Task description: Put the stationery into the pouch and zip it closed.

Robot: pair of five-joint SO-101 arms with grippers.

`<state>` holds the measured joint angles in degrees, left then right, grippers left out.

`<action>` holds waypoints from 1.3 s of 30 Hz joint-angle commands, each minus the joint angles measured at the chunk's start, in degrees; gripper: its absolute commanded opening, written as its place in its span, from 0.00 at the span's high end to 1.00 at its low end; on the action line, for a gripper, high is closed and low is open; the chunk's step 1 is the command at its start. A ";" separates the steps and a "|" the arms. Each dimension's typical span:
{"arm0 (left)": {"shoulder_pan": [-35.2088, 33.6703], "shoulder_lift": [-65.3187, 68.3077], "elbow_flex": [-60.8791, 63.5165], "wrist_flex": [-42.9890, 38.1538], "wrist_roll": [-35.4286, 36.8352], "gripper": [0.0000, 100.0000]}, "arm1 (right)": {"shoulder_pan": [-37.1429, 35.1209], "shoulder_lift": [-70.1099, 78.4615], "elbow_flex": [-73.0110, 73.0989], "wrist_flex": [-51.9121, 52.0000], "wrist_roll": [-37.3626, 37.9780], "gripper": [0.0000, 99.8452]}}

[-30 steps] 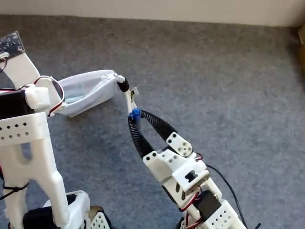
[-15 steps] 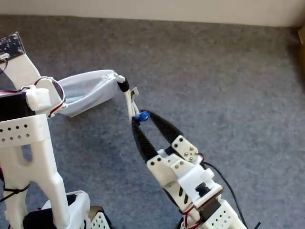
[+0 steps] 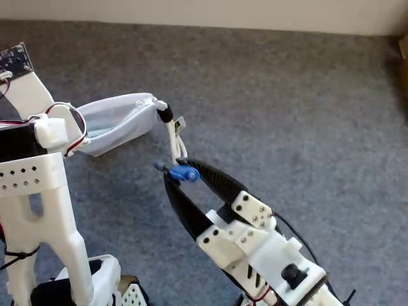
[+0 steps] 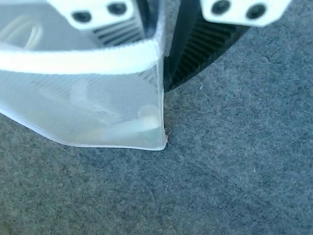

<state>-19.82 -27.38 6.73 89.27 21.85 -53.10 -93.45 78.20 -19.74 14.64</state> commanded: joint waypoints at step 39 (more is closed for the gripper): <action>-0.40 -1.10 -0.04 -1.05 0.44 0.99 | 5.85 61.41 -33.80 -21.67 -0.18 0.99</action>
<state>-19.82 -27.38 6.73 89.27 21.85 -48.00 -32.70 48.84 -38.11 14.64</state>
